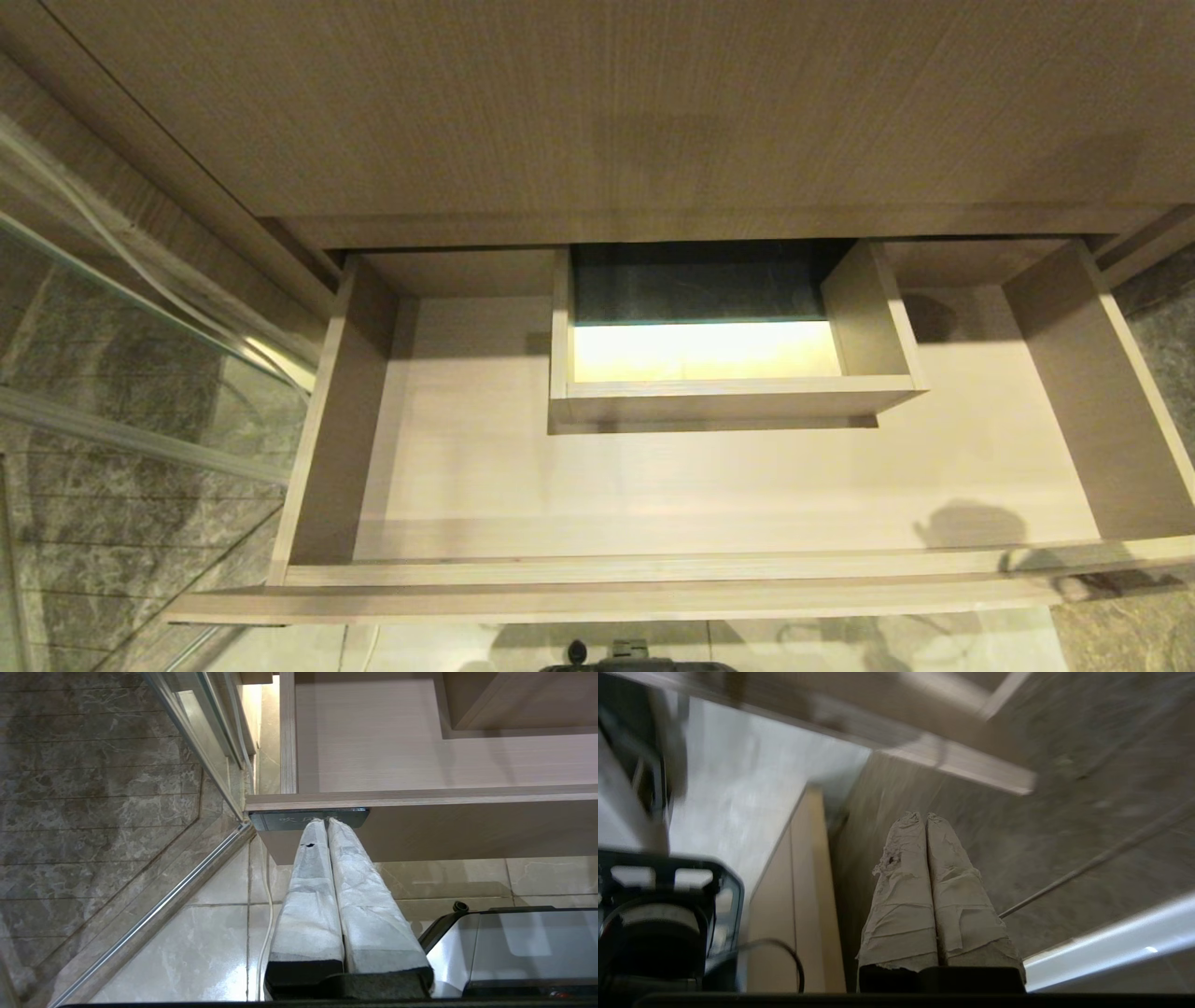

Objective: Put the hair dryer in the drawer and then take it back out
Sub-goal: Close the drawer

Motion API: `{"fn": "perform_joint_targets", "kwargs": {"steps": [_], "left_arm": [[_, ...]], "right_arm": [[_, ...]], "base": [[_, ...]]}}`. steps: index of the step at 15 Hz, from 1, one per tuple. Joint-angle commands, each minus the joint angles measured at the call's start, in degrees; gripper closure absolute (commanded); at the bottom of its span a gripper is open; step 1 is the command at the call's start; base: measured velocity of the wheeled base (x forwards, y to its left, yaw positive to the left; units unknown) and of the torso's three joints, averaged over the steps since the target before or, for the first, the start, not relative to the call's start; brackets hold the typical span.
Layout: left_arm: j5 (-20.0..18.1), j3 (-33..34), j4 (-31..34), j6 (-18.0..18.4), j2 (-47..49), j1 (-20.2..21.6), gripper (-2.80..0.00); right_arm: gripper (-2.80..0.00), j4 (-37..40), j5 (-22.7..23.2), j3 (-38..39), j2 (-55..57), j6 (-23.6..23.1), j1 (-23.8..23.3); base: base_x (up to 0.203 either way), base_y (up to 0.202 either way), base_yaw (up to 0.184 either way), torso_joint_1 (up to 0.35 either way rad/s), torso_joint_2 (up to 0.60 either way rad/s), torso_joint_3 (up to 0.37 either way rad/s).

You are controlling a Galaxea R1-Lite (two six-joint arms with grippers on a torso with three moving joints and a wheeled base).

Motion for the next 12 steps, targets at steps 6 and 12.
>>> {"fn": "perform_joint_targets", "kwargs": {"steps": [6,12], "left_arm": [[0.04,-0.01,-0.01,-0.01,0.06,-0.02,0.0],[0.04,-0.01,-0.01,-0.01,0.0,-0.03,0.0]], "right_arm": [[0.0,5.99,-7.62,-2.18,20.17,0.03,-0.82],[0.0,11.57,-10.1,-2.27,23.83,0.29,-1.28]], "base": [[0.0,0.0,0.0,0.001,0.0,0.004],[0.0,0.0,0.0,0.0,0.0,0.0]]}}
